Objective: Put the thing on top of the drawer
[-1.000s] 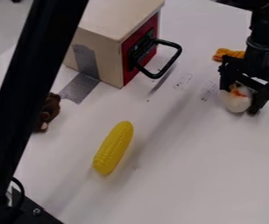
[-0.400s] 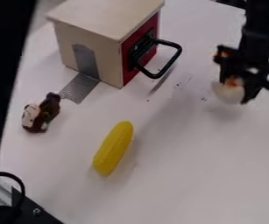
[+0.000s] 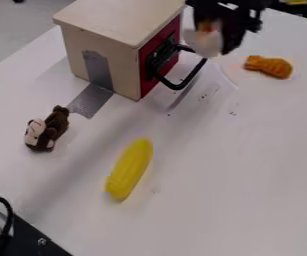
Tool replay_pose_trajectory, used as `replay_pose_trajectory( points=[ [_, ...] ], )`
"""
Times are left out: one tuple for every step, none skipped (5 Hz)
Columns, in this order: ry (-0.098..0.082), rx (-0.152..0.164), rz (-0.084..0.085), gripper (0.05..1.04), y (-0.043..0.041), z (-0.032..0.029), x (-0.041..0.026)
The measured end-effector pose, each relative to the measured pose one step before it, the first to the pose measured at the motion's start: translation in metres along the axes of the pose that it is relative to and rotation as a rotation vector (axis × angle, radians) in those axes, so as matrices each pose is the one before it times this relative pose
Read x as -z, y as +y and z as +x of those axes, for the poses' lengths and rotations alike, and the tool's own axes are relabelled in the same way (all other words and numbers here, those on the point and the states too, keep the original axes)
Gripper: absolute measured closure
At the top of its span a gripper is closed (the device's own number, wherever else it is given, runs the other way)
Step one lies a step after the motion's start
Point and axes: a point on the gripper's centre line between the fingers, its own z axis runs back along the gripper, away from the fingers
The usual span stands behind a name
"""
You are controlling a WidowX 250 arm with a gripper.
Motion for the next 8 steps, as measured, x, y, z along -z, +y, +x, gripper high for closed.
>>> replay_pose_trajectory(
  points=[
    [0.0156,-0.0491,0.0229,0.529,0.04163,-0.01266,-0.00418],
    [-0.0088,-0.0428,0.0403,0.529,0.03944,-0.00498,-0.00680],
    [0.0196,-0.0257,0.0064,0.528,0.02161,-0.00124,0.01365],
    [0.0132,-0.0356,0.0174,0.529,0.02653,0.00091,0.00773],
    [0.0100,-0.0277,0.0087,0.529,0.01699,0.00105,0.00475],
    [0.0090,-0.0235,0.0065,0.529,0.01273,0.00124,0.00502],
    [0.0042,-0.0064,0.0055,0.480,0.00545,0.00326,0.00072],
    [-0.0051,0.0157,-0.0052,0.177,0.00134,0.00346,-0.00699]
  ],
)
